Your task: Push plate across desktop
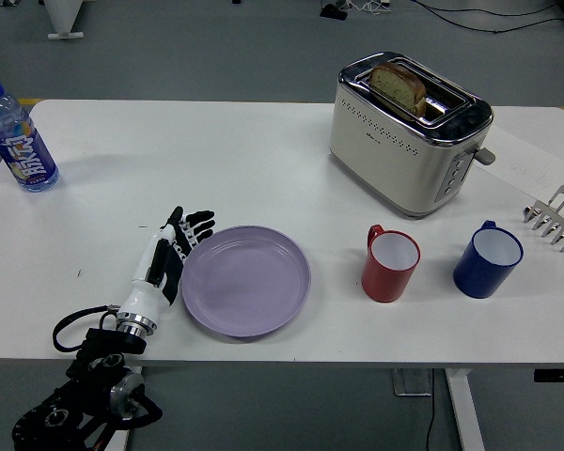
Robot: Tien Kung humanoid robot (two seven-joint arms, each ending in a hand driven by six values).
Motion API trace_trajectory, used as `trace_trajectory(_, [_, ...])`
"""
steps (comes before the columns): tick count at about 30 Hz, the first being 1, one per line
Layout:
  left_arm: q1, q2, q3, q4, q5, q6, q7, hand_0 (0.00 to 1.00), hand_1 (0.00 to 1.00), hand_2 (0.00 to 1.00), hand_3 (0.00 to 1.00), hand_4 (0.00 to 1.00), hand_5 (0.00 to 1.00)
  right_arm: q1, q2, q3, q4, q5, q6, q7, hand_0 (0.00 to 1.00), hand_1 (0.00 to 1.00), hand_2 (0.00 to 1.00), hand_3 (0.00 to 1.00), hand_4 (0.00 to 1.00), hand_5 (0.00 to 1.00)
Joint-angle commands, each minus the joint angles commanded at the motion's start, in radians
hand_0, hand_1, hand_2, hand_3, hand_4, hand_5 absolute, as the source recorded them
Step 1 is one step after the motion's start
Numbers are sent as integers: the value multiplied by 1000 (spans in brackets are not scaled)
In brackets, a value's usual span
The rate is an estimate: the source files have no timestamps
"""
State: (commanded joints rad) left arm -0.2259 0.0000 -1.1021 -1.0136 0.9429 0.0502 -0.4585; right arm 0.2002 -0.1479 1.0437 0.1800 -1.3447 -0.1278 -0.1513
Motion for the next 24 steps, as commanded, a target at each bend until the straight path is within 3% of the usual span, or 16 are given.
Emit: trace_trajectory(24, [-10,0,65,-17,-16,-2,-1,760,793,782,642,612,998,3,0,5,0,-4,0,-1,638,604,669,611,187,119])
